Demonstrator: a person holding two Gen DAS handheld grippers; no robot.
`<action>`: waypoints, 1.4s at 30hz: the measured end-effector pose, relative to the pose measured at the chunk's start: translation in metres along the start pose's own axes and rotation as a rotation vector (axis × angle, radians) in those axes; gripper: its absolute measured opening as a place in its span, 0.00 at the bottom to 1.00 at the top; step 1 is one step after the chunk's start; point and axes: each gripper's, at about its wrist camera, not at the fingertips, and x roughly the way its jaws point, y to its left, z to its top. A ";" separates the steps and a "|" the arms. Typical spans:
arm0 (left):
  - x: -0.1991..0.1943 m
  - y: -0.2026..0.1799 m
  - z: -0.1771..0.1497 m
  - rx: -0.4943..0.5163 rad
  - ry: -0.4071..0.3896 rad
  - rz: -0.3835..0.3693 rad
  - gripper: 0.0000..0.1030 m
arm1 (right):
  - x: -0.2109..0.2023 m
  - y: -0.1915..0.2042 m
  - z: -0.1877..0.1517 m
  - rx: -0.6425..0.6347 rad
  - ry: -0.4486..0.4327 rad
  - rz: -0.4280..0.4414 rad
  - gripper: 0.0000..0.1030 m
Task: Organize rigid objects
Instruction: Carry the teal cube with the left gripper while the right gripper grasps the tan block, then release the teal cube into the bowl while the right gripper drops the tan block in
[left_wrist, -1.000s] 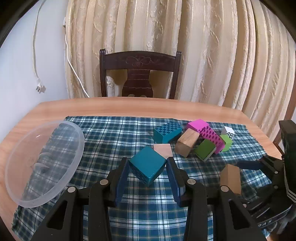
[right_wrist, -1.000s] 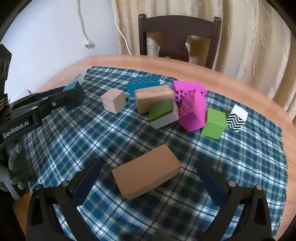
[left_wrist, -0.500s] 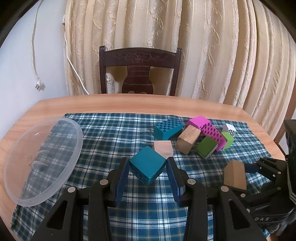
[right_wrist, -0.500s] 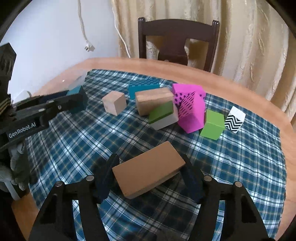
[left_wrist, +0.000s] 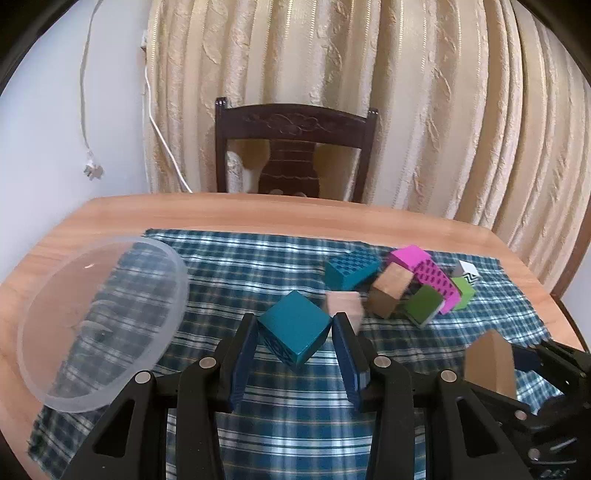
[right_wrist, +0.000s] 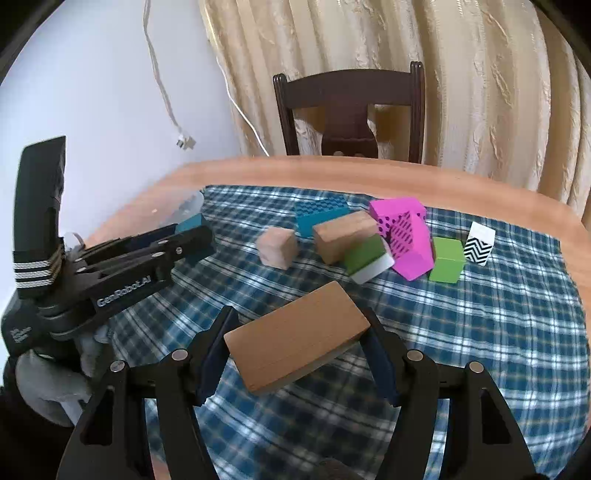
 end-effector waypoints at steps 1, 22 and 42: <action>-0.001 0.002 0.001 -0.002 -0.004 0.006 0.43 | 0.000 0.002 0.000 0.004 -0.001 0.006 0.65; -0.019 0.120 0.005 -0.107 -0.057 0.196 0.43 | 0.016 0.040 -0.001 0.028 0.011 0.043 0.65; -0.021 0.180 -0.003 -0.178 -0.052 0.225 0.43 | 0.062 0.132 0.047 -0.087 0.016 0.131 0.65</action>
